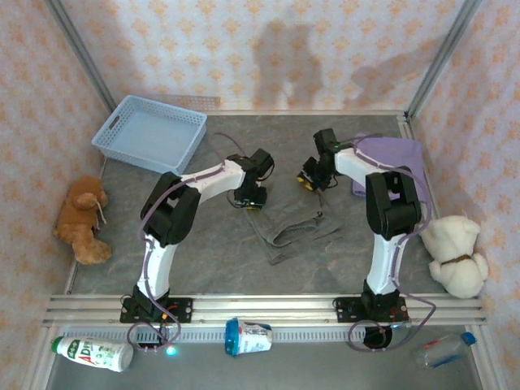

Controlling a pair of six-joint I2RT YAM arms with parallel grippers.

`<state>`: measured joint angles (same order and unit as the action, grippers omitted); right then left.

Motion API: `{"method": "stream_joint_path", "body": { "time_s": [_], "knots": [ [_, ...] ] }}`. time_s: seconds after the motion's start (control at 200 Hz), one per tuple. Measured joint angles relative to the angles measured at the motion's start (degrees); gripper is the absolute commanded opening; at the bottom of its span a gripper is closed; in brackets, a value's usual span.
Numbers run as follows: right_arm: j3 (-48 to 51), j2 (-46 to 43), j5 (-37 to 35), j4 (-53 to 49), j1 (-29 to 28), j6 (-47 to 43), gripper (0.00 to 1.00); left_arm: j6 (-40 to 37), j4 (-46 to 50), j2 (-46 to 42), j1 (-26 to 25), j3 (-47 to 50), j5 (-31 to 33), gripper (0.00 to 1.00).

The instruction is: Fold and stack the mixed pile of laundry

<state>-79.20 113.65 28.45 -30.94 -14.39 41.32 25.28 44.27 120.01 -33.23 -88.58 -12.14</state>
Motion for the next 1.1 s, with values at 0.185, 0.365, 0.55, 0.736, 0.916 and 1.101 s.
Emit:
{"method": "stream_joint_path", "body": {
  "time_s": [0.185,0.365,0.55,0.736,0.916,1.101],
  "knots": [
    [0.50,0.15,-0.57,-0.26,1.88,-1.57,0.35,0.20,3.65,2.14,0.33,-3.65,5.64,0.16],
    [0.50,-0.94,-1.01,-1.99,1.64,-5.57,0.76,-0.74,10.84,6.16,1.62,-11.47,12.96,0.46],
    [2.01,-7.21,-0.90,-4.04,1.55,-12.11,0.99,-1.77,13.73,5.11,2.45,-14.16,12.02,0.50],
    [7.48,-10.84,-0.42,-3.28,-0.74,-15.47,0.99,-1.51,11.74,-2.29,2.01,-7.89,4.96,0.50],
    [9.88,-8.92,-0.37,-1.68,-4.31,-16.46,0.99,-0.02,8.28,-5.95,-0.39,0.22,0.33,0.50],
    [9.16,-7.08,-1.05,-0.24,-6.86,-16.55,0.98,2.38,4.96,-4.74,-2.45,6.69,-1.01,0.50]
  ]
}}
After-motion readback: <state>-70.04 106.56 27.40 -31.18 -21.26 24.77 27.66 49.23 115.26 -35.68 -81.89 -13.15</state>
